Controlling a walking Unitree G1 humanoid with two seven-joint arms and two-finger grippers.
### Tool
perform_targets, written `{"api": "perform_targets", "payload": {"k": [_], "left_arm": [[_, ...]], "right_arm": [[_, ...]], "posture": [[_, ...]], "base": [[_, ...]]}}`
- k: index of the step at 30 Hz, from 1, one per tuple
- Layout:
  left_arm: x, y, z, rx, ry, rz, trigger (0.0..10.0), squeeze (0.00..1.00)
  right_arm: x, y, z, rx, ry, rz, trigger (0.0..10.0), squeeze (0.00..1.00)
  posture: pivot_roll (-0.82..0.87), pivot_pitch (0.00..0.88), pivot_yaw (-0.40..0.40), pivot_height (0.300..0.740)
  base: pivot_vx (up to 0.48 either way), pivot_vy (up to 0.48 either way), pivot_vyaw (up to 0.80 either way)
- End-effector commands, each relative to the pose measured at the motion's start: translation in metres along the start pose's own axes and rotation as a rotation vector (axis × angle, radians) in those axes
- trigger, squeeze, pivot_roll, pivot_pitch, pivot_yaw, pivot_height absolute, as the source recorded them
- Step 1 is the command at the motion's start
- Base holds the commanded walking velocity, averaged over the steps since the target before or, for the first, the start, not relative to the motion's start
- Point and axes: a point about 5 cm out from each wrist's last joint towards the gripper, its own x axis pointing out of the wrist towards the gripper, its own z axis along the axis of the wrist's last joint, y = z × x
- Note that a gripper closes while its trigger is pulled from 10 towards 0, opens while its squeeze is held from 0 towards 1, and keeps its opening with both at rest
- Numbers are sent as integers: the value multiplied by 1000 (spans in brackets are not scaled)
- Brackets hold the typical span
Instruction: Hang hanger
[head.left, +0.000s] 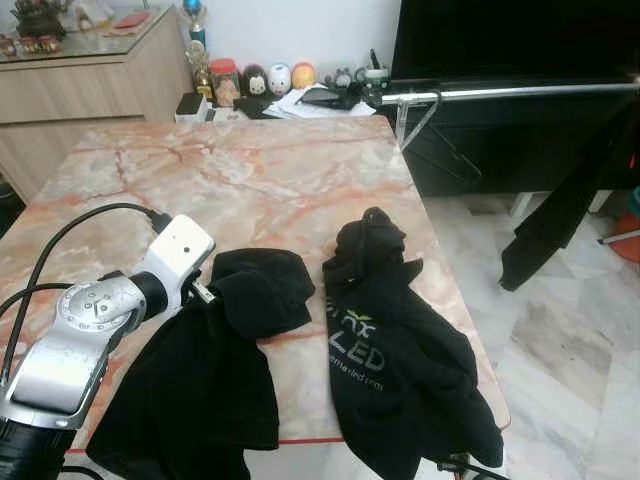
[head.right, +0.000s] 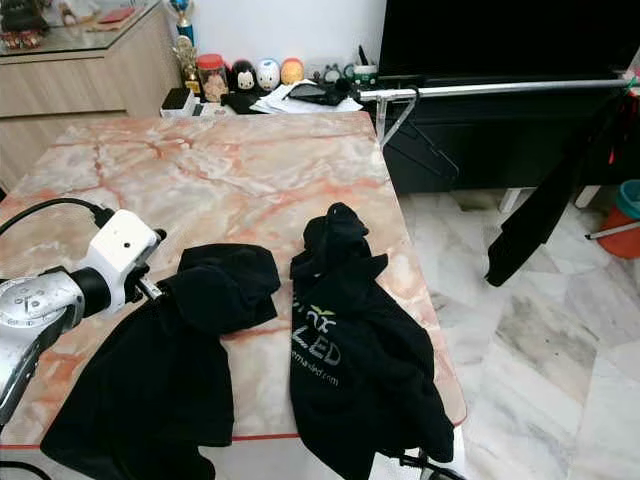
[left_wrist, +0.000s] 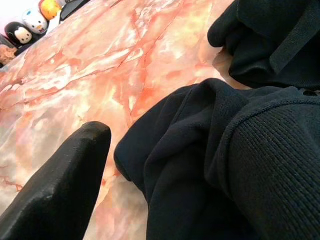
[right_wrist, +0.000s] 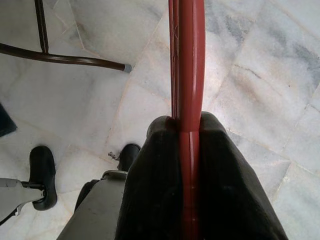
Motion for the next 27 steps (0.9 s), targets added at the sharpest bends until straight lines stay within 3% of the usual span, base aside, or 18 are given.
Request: {"api": "perform_targets", "payload": {"k": [1, 4, 5, 6, 7, 8, 10, 12, 14, 17, 27], "left_arm": [[-1, 1, 0, 2, -5, -2, 10000, 0], [0, 0, -1, -2, -6, -4, 10000, 0], [-1, -8, 0, -6, -11, -81, 10000, 0], [-1, -8, 0, -6, -11, -81, 10000, 0], [-6, -25, 0, -16, -4, -232, 10000, 0], [-10, -32, -1, -22, 5, -299, 10000, 0], [-13, -38, -1, -26, 1, -330, 10000, 0], [-10, -35, -1, -26, -8, -289, 10000, 0], [0, -27, -2, -19, -38, -140, 10000, 0], [6, -33, -6, -91, -85, -41, 10000, 0], [-8, -51, -22, -238, -138, 51, 10000, 0]], "right_arm": [[0, 0, 1, 9, -5, -3, 10000, 0], [0, 0, 1, 9, -5, -3, 10000, 0], [0, 0, 1, 10, -5, -3, 10000, 0], [0, 0, 1, 10, -5, -3, 10000, 0], [0, 0, 1, 11, -5, -3, 10000, 0], [0, 0, 1, 11, -5, -3, 10000, 0], [0, 0, 1, 11, -5, -3, 10000, 0], [0, 0, 1, 11, -5, -3, 10000, 0], [0, 0, 2, 8, -6, -1, 10000, 0], [0, 0, 2, 10, -7, -2, 10000, 0], [0, 0, 1, 14, -7, -3, 10000, 0]], "posture": [[202, 0, 5, 740], [202, 0, 6, 740], [200, 0, 6, 740], [200, 0, 6, 740], [201, 0, 6, 740], [201, 0, 6, 740], [200, 0, 8, 740], [205, 0, 6, 740], [204, 0, 7, 740], [197, 0, 12, 740], [201, 0, 14, 740]], "base": [[0, 0, 0], [0, 0, 0], [0, 0, 0], [0, 0, 0], [0, 0, 0], [0, 0, 0], [0, 0, 0], [0, 0, 0], [0, 0, 0], [0, 0, 0], [0, 0, 0]]}}
